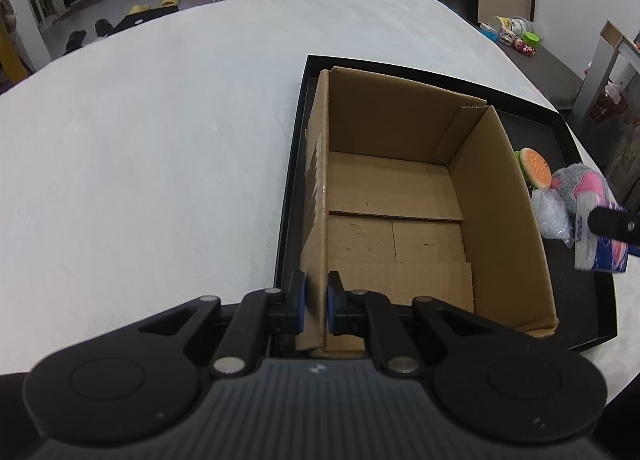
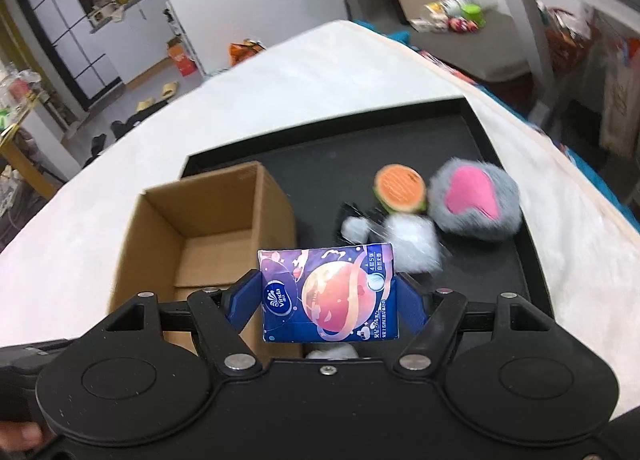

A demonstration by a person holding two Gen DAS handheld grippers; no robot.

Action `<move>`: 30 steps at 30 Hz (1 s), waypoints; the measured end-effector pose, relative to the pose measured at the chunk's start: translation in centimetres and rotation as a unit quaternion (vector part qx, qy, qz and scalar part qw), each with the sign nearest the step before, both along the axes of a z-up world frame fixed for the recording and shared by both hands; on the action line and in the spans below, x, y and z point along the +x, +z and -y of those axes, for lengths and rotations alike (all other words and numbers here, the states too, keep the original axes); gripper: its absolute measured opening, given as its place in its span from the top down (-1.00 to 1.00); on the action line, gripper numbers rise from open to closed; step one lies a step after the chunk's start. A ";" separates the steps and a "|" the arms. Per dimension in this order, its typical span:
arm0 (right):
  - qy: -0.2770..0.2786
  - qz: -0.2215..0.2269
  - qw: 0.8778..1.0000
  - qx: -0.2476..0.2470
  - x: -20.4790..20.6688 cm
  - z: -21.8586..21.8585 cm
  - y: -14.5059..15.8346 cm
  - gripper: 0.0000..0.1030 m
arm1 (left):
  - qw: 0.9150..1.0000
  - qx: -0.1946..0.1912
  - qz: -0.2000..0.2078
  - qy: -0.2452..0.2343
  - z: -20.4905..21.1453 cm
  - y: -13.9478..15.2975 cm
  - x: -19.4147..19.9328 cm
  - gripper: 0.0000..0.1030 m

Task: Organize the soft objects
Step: 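Lift the purple tissue pack with the right gripper and drop it into the box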

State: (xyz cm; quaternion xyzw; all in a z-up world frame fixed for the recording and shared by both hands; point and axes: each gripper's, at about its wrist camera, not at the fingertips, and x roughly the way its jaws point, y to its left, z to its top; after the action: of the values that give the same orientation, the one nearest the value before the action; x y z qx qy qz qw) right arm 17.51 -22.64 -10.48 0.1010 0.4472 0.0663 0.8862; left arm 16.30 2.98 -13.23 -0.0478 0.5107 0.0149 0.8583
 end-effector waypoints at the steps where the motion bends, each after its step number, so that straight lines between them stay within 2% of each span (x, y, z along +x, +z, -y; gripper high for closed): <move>1: 0.004 0.004 1.000 -0.001 0.2 -0.5 0.3 -0.35 | 1.000 -0.004 -0.001 0.002 -0.1 0.0 0.0 0.81; 7: 0.026 0.016 1.000 0.000 0.8 -3.0 1.4 -0.35 | 1.000 -0.022 -0.007 0.011 -0.5 -0.3 -0.1 0.81; 16: 0.056 0.004 0.998 0.005 1.4 -6.6 1.1 -0.35 | 0.998 -0.050 -0.005 0.024 -1.6 -0.4 -0.1 0.79; 22: 0.062 -0.013 0.998 0.026 2.0 -8.4 0.6 -0.36 | 0.997 -0.069 0.001 0.030 -2.5 -0.4 -0.6 0.78; 25: 0.064 -0.020 0.996 0.052 2.4 -8.9 0.5 -0.47 | 0.997 -0.075 0.001 0.032 -2.8 -0.3 -0.7 0.78; 26: 0.065 -0.022 0.996 0.065 2.4 -9.0 0.5 -0.67 | 0.997 -0.076 0.001 0.032 -2.9 -0.3 -0.7 0.78; 27: 0.061 -0.024 0.995 0.074 2.4 -8.9 0.5 -0.74 | 0.997 -0.077 0.000 0.032 -3.0 -0.3 -0.7 0.77; 30: 0.062 -0.024 0.995 0.069 2.5 -8.8 0.6 -0.77 | 0.996 -0.080 -0.001 0.033 -3.1 -0.3 -0.4 0.76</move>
State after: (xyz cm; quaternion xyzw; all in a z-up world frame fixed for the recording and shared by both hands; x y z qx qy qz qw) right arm 19.99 -13.85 -9.92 0.1355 0.4685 0.1498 0.8600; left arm 15.86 6.12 -13.50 -0.1327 0.5090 0.0024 0.8505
